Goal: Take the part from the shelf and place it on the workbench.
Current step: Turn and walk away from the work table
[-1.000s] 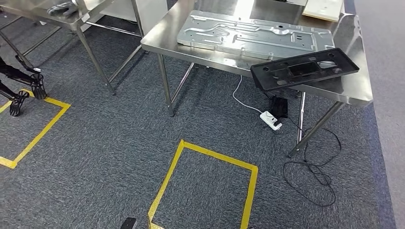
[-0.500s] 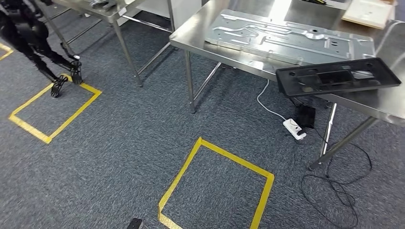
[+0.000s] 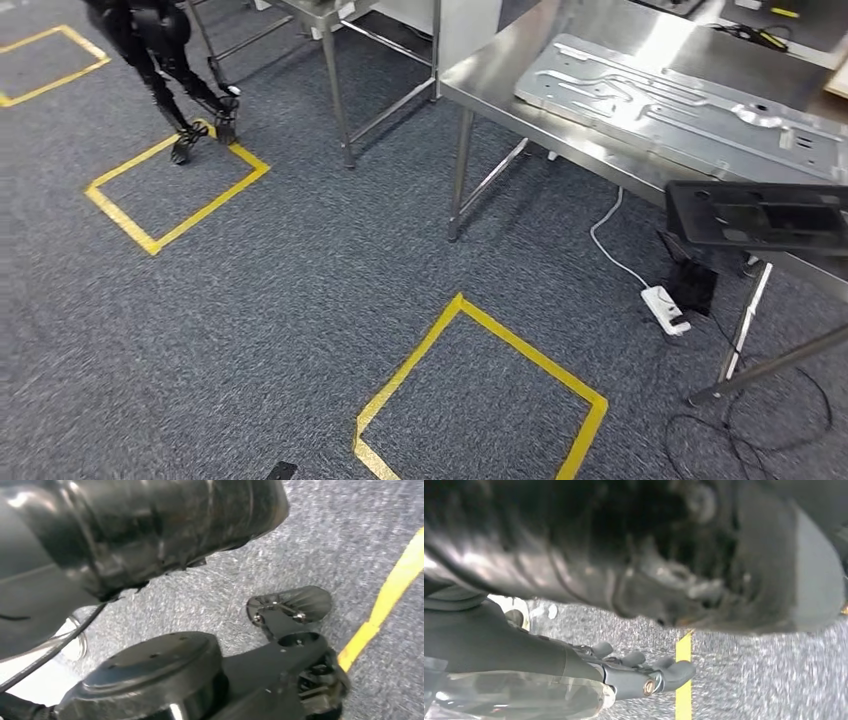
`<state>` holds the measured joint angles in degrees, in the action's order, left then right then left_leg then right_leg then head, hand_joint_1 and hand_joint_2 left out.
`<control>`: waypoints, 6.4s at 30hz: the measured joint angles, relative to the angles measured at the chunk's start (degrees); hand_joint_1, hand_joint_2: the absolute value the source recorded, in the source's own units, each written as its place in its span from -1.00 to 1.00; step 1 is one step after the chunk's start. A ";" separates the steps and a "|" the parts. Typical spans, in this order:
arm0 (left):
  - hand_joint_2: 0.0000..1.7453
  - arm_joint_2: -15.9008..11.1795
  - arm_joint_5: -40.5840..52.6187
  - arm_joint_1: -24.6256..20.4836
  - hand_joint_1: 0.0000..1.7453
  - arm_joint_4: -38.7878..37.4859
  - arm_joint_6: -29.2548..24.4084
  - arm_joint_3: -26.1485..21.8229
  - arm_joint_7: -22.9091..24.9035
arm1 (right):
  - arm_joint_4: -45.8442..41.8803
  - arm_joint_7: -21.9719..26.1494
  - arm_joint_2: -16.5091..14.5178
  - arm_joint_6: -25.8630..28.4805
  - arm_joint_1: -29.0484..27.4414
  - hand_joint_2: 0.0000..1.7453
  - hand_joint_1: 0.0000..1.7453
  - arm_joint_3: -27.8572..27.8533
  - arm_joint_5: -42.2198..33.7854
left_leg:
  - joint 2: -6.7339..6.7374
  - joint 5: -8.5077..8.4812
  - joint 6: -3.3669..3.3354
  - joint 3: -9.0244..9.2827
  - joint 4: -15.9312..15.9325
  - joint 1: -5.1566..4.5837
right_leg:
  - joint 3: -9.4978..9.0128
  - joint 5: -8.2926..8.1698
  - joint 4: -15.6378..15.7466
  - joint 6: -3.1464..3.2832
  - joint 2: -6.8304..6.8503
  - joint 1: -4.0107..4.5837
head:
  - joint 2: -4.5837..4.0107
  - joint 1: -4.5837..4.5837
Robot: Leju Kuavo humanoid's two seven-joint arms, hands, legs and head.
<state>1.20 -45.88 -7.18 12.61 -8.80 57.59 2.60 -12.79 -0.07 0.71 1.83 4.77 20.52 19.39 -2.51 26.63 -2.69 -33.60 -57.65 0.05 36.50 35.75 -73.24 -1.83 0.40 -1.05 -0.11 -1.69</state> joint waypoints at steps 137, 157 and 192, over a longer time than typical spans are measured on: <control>-1.00 -2.33 6.71 -0.32 -1.00 0.01 3.83 8.31 3.02 | -0.87 -2.60 0.90 -2.93 0.80 -1.00 -1.00 17.81 -7.61 | -1.89 2.24 3.26 -4.56 -7.69 0.40 | -4.45 -7.55 13.48 2.92 -0.56 0.01 | 0.00 -1.34; -1.00 0.62 8.19 -0.99 -1.00 0.35 2.45 8.64 3.68 | -0.84 -4.31 1.08 -2.45 0.64 -1.00 -1.00 18.68 -8.85 | -3.45 -0.33 0.87 0.60 -0.41 0.05 | -2.07 -7.28 9.44 0.97 -2.85 -0.22 | 0.00 -0.93; -1.00 -0.86 10.17 -1.02 -1.00 0.72 3.23 9.21 2.86 | -0.54 -10.41 1.78 -7.36 1.01 -1.00 -1.00 20.13 -16.77 | -1.52 -0.16 1.92 0.23 -0.76 -0.17 | -3.58 -8.67 13.40 2.14 -1.41 0.35 | 0.00 -0.61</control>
<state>0.34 -35.71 -8.20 13.33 -5.57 66.80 5.45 -13.32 -10.48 2.49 -5.53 5.78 40.65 2.62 -4.03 26.47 -0.77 -33.38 -58.41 -0.12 32.92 27.08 -59.84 0.31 -1.01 -0.70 -0.11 -2.30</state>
